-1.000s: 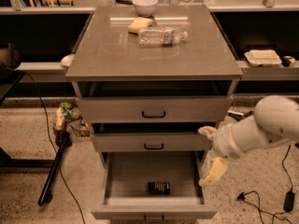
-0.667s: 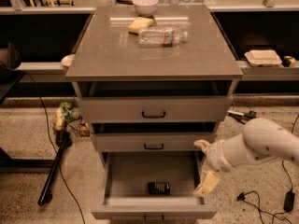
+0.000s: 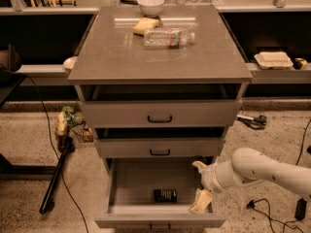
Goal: Pick rxbar chocolate from bottom drawer and place on counter
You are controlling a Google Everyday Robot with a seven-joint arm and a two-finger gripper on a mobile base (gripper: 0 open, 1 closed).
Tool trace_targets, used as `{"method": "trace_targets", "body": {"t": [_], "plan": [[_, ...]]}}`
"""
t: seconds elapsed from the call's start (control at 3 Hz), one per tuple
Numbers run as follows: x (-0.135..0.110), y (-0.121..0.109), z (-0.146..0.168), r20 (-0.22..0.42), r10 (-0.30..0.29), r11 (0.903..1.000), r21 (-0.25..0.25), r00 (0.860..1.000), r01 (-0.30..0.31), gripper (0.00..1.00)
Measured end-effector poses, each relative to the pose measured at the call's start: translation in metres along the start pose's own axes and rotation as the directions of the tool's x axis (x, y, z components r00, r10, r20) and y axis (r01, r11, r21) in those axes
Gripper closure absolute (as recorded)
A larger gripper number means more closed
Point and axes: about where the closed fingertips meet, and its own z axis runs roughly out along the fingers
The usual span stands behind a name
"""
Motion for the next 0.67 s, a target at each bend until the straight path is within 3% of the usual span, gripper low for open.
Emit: {"method": "trace_targets", "body": {"t": [0.67], "plan": [[0.005, -0.004, 0.016, 0.002, -0.03, 0.9995, -0.008, 1.0, 0.03, 0.0]]}}
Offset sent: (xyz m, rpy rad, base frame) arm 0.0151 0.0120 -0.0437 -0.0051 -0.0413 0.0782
